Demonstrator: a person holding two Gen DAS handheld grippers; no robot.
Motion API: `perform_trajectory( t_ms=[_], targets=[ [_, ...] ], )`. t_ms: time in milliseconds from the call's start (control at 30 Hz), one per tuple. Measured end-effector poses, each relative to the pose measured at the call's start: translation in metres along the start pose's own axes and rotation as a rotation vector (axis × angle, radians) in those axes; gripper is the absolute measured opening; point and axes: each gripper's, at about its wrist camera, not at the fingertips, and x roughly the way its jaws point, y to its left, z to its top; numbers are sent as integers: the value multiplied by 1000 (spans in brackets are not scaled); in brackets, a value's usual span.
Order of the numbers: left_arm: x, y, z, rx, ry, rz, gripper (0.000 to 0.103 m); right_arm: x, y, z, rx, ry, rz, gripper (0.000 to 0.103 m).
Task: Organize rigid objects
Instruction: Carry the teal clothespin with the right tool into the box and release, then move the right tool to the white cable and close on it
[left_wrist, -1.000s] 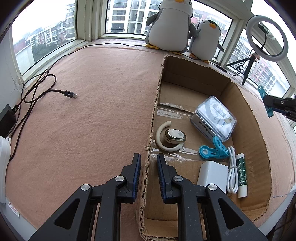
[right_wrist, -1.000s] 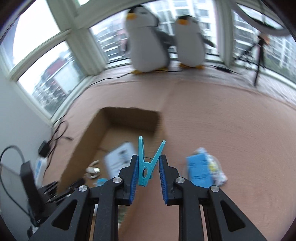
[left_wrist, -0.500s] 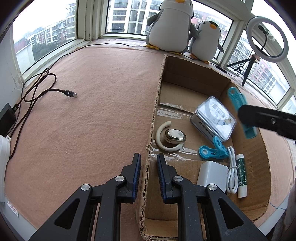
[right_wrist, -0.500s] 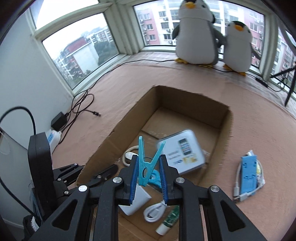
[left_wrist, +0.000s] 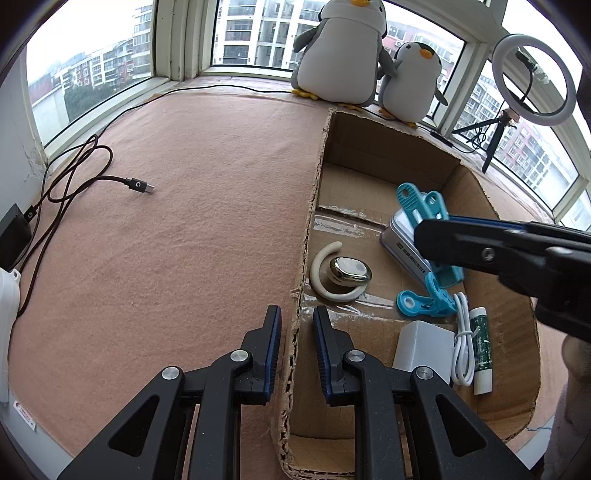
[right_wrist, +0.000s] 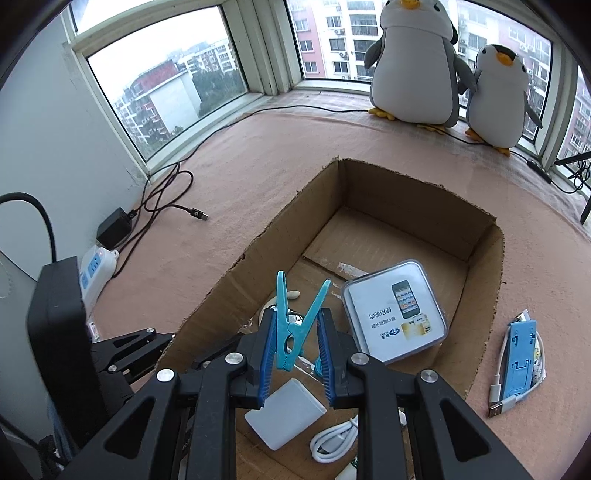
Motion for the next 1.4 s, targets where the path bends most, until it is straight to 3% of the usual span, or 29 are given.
perform_trajectory(
  t_ms=[333, 500, 1033, 1400],
  targets=[
    [0, 0, 0, 0, 0, 0, 20, 9, -1, -1, 6, 20, -2, 20],
    [0, 0, 0, 0, 0, 0, 20, 8, -3, -1, 16, 15, -2, 33],
    [0, 0, 0, 1, 0, 0, 20, 2, -6, -3, 32, 6, 5, 33],
    [0, 2, 0, 1, -1, -2, 20, -34, -54, -14, 154, -26, 20, 33]
  ],
)
